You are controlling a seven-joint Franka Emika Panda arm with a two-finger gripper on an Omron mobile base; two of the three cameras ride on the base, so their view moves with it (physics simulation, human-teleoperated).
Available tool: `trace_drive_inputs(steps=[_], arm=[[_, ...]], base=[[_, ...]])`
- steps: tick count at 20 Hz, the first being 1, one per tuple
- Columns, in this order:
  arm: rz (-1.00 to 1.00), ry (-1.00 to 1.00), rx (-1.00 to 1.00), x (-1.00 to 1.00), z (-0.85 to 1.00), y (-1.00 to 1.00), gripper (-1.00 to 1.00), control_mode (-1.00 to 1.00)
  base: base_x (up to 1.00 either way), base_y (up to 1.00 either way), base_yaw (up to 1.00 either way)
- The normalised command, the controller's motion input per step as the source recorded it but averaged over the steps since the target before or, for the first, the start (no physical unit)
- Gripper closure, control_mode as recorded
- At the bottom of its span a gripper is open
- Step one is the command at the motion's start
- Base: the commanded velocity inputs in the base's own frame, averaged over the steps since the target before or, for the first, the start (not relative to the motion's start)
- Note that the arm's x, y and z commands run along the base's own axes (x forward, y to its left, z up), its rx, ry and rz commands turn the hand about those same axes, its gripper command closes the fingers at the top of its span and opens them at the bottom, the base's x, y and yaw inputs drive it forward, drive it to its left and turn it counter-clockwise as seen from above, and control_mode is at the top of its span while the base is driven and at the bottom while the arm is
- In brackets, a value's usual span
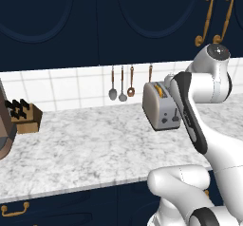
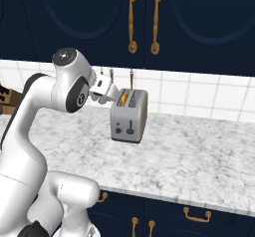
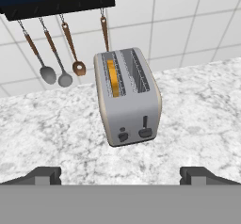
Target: Start the toaster. Once the lever pops up, take the bread to the plate on the dining counter.
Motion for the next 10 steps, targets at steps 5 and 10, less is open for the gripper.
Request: trace_drive_inputs(steps=[5,10], arm=[[0.00,0.00,0.00,0.00,0.00,0.00,-1.00,-1.00],[0.00,0.00,0.00,0.00,0.00,0.00,-1.00,-1.00]], base=[[0.00,0.00,0.00],[0.00,0.00,0.00]])
